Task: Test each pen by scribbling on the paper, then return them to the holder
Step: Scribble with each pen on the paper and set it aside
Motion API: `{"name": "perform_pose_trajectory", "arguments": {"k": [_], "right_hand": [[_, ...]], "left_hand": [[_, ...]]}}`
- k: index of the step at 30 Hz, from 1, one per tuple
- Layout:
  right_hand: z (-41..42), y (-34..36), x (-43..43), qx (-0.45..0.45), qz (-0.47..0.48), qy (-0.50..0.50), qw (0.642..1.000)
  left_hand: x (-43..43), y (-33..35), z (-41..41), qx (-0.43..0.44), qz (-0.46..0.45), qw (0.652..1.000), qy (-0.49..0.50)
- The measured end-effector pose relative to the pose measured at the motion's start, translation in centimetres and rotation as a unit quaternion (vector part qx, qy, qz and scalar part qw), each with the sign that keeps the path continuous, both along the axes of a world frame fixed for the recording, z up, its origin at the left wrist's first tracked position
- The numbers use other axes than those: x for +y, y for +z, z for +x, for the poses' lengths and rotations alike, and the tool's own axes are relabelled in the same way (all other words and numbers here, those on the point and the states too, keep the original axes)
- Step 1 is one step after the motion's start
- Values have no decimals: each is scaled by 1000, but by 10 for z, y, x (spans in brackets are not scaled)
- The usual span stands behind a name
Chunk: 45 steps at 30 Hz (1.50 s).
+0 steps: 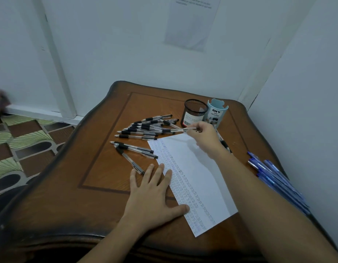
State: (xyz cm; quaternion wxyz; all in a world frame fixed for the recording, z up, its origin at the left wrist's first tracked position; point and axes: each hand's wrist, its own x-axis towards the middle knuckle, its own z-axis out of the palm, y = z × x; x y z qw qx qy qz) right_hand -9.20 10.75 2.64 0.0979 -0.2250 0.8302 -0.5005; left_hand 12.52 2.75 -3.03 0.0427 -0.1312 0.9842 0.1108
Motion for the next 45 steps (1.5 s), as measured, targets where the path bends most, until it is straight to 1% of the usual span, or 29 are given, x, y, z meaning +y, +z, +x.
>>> {"name": "perform_pose_trajectory", "arguments": {"k": [3,6,8,9,11,13,16,19,22,24,27,29,32,34,37,39,43,45], "right_hand": [[17,17,16,-59,-113,-16,992],[33,30,32,-130,-267,-28,955],[47,31,43,-167,-330,-8,929],[54,31,48,-180,-342,2,922],[66,28,58,-194,-324,20,926],[75,23,66,-189,-281,35,940],[85,20,75,-195,-244,36,949],[92,15,81,-215,-238,21,947],[98,4,88,-207,-273,33,939],[101,-3,91,-202,-283,17,938],[102,-15,95,-261,-293,1,920],[104,-20,101,-270,-261,0,927],[107,-33,108,-200,-190,24,961],[109,-43,111,-155,-181,55,970],[110,-44,111,-168,-192,61,965],[110,-42,111,-170,-178,66,967],[111,-46,110,-145,-102,65,982],[112,-49,110,-134,-83,54,986]], "left_hand": [[1,0,0,1,-8,1000,3],[2,0,-1,3,-10,1000,8],[2,-1,-1,6,-14,1000,11],[3,-2,-1,10,-16,1000,13],[4,-2,-1,16,-17,1000,16],[5,-1,0,15,-18,1000,19],[6,-1,-1,15,-19,999,24],[7,-1,0,18,-17,999,27],[7,-1,0,22,-18,999,27],[7,-1,0,21,-18,999,27],[6,-2,-1,18,-16,999,23],[5,-2,0,20,-19,999,20],[5,-2,0,21,-21,999,20],[6,-2,0,22,-22,999,19],[5,-3,-1,24,-23,999,20],[6,-3,-1,23,-24,999,20],[6,-4,-1,26,-27,999,22],[6,-4,-1,28,-28,999,22]]}}
